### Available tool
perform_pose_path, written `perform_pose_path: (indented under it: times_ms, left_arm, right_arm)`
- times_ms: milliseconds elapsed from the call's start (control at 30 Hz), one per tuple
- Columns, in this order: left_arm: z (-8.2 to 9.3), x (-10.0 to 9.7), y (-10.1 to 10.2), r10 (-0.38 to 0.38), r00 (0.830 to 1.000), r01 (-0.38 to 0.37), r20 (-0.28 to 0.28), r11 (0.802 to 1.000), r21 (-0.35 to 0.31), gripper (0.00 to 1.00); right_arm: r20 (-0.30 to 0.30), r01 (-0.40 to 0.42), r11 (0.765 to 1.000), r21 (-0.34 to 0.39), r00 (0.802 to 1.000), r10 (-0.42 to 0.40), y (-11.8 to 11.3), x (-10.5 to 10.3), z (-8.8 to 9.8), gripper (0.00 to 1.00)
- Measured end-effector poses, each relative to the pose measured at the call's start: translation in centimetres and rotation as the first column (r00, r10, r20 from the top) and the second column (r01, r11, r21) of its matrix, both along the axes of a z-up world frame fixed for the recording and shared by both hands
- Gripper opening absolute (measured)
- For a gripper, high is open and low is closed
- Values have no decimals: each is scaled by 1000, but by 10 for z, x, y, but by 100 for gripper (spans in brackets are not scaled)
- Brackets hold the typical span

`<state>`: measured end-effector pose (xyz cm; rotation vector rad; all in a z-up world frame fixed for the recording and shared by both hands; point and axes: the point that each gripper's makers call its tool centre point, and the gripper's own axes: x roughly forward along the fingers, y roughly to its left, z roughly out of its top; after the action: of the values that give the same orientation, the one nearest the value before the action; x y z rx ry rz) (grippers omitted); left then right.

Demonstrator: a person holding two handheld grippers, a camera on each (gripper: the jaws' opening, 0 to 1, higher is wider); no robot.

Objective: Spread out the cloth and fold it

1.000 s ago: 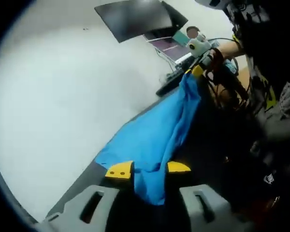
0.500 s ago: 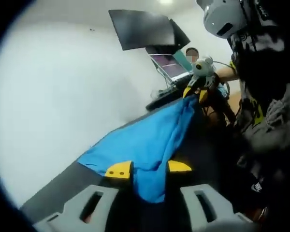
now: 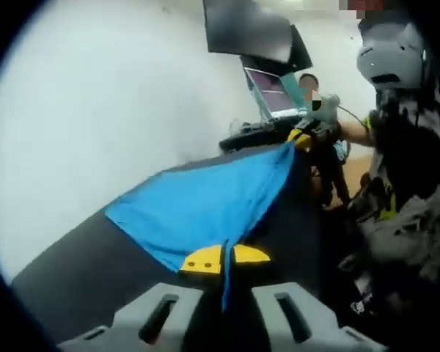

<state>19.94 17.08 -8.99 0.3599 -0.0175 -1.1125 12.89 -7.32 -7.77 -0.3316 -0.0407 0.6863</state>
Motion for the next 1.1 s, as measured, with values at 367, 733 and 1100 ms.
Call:
perform_pose_path:
  times_ms: [367, 733, 1100]
  left_arm:
    - [90, -43, 5, 15, 1000, -13, 24, 994, -110, 0]
    - [145, -98, -12, 26, 978, -8, 208, 996, -91, 0]
    - [147, -3, -26, 140, 986, -129, 95, 986, -108, 0]
  right_arm:
    - [342, 19, 975, -222, 938, 59, -1, -51, 94, 2]
    - [440, 7, 998, -67, 898, 23, -30, -110, 140, 2]
    - [382, 23, 990, 141, 921, -76, -48, -35, 151, 3]
